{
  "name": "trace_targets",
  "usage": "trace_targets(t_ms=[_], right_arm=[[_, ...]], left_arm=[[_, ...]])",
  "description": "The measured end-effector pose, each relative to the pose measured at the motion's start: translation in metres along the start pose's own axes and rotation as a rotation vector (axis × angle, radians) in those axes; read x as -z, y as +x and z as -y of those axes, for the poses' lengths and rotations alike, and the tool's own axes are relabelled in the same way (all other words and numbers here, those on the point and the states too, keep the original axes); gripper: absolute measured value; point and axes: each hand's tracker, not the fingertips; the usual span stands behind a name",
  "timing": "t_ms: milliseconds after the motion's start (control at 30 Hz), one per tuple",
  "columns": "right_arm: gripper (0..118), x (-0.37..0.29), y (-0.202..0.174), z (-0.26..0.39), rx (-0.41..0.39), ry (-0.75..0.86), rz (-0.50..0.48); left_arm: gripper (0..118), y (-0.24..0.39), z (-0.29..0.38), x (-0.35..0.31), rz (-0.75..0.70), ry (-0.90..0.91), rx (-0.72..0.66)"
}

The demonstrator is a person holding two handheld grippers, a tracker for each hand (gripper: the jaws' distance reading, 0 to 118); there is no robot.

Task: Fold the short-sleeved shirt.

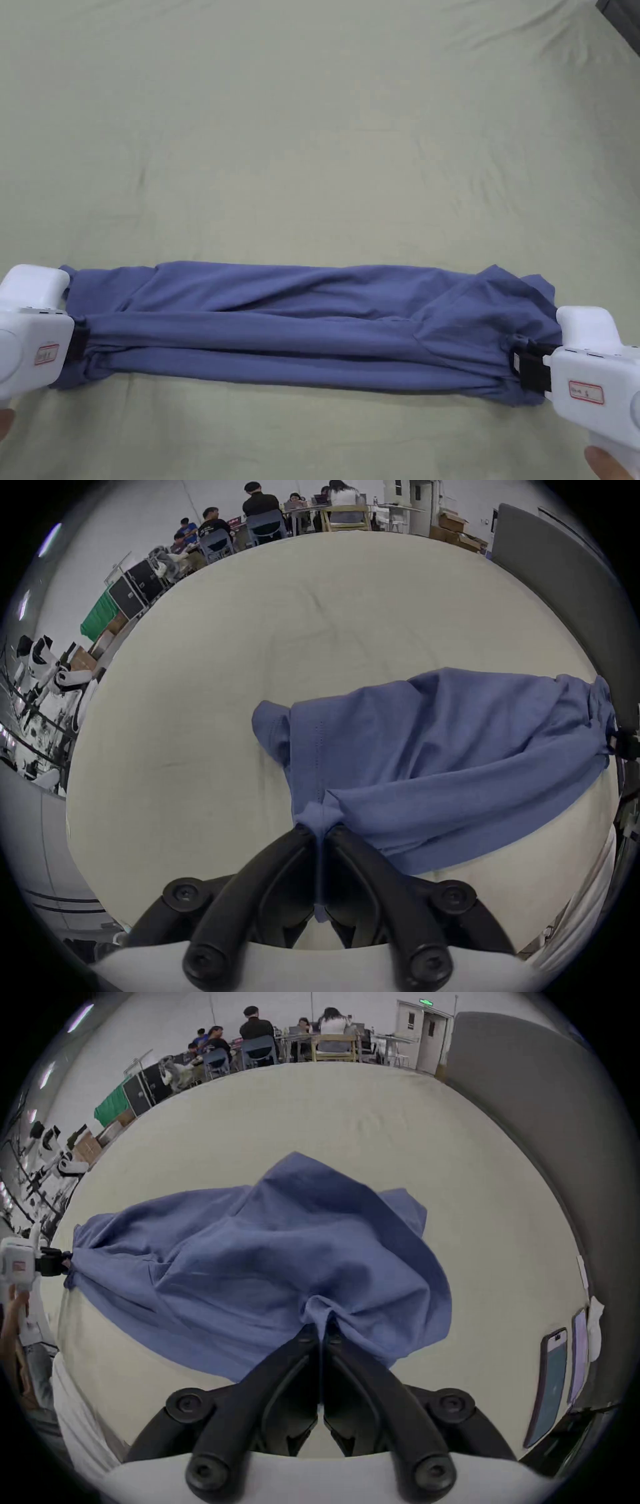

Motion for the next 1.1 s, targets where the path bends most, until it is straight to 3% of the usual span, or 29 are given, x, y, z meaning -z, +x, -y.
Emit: trace_targets(t_ms=[33,67,100,133,167,200,233,333,400,433,467,500,533,600,700,867,900,933,1000,1100], right_arm=[[3,0.0,0.001,0.0,0.016,0.0,-0.009],[15,-0.001,0.002,-0.001,0.032,-0.004,-0.027],[53,-0.004,0.002,-0.002,0.031,0.004,-0.029],[77,-0.009,0.001,-0.001,0.037,0.006,-0.035],[90,-0.017,-0.001,0.001,0.039,0.008,-0.046],[93,-0.027,-0.002,0.002,0.04,0.016,-0.046],[94,-0.039,-0.004,0.003,0.041,0.029,-0.041],[94,-0.082,-0.011,0.005,0.046,0.11,-0.016],[93,-0.108,-0.018,0.003,0.028,0.161,-0.019],[87,-0.119,-0.022,0.004,0.02,0.192,-0.017],[66,-0.128,-0.026,0.005,0.011,0.22,-0.025],[9,-0.135,-0.029,0.007,0.015,0.25,-0.036],[2,-0.138,-0.031,0.007,0.028,0.265,-0.067],[2,-0.142,-0.038,0.01,0.051,0.292,-0.065],[2,-0.139,-0.047,0.008,0.012,0.25,-0.077],[2,-0.137,-0.055,0.004,-0.019,0.235,-0.089],[2,-0.136,-0.056,0.002,-0.02,0.228,-0.095],[2,-0.135,-0.058,0.001,-0.023,0.219,-0.103],[2,-0.129,-0.062,-0.001,-0.032,0.204,-0.105],[2,-0.119,-0.07,0.0,-0.052,0.168,-0.091]], left_arm=[[2,-0.001,-0.001,-0.001,0.004,-0.001,-0.011],[8,-0.003,-0.001,-0.003,0.016,-0.003,-0.025],[27,-0.003,0.0,-0.005,0.007,-0.003,-0.031],[45,-0.005,0.002,-0.01,-0.035,0.002,-0.039],[59,-0.007,0.005,-0.018,-0.043,0.004,-0.043],[72,-0.011,0.009,-0.028,-0.034,0.015,-0.055],[76,-0.014,0.013,-0.043,-0.012,0.035,-0.095],[76,-0.014,0.028,-0.097,-0.031,0.169,-0.133],[80,-0.01,0.036,-0.134,-0.094,0.276,-0.167],[80,-0.008,0.041,-0.148,-0.096,0.329,-0.189],[78,-0.008,0.046,-0.16,-0.069,0.398,-0.229],[37,-0.007,0.048,-0.167,-0.033,0.432,-0.247],[0,-0.006,0.048,-0.171,0.021,0.448,-0.217],[0,-0.008,0.042,-0.176,-0.04,0.457,-0.222],[0,-0.006,0.029,-0.182,-0.026,0.406,-0.149],[0,-0.007,0.003,-0.107,0.026,0.379,-0.141],[6,-0.013,-0.003,-0.092,0.04,0.351,-0.173],[30,-0.018,-0.008,-0.073,0.058,0.311,-0.213],[116,-0.028,-0.018,-0.03,0.12,0.178,-0.227],[118,-0.023,-0.02,0.014,0.076,0.081,-0.198]])
